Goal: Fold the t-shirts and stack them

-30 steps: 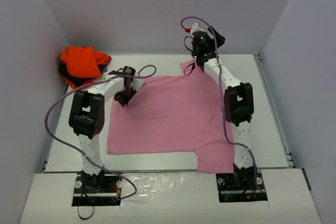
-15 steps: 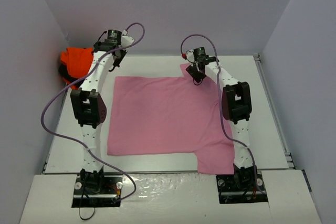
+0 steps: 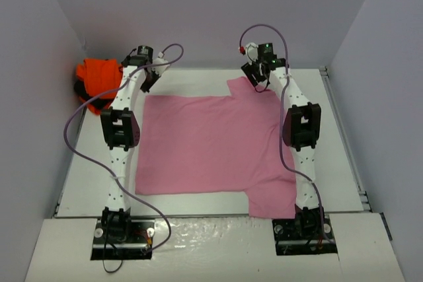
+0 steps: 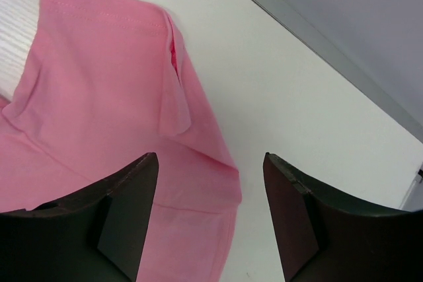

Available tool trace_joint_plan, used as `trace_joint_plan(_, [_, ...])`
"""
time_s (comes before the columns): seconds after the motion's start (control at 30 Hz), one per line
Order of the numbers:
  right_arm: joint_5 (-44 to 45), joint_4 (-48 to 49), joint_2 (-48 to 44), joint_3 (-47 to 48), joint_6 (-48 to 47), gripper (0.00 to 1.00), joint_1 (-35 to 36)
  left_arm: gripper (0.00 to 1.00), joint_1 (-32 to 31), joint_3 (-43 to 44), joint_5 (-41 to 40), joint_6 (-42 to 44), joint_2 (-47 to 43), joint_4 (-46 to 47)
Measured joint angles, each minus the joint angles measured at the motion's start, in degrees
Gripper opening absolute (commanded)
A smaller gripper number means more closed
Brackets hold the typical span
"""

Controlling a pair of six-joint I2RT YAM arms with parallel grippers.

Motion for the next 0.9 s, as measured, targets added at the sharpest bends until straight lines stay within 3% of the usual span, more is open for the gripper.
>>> trace_joint_plan(0.13, [-3.2,-0.1,4.1,2.0,0.0,0.62,-1.7,0.11,0.1,0.1,2.6,1.1,0.0,-0.3])
trace_joint_plan(0.27, [-7.7,-1.6,6.9,1.9,0.0,0.63,-2.7,0.32,0.2,0.4,5.9,1.9,0.1,-0.5])
trace_joint_plan(0.4, [-10.9,-2.2,7.5,1.8,0.0,0.63,-3.5,0.44,0.7,2.0,9.2,2.7,0.3,-0.5])
trace_joint_plan(0.63, [-14.5,-2.2,7.6,1.8,-0.1,0.64,-4.4,0.52,2.2,8.6,12.9,3.4,3.7,-0.2])
trace_joint_plan(0.9, [-16.4,-2.2,7.6,1.8,-0.5,0.64,-4.8,0.52,3.1,10.4,15.2,6.8,9.2,-2.6])
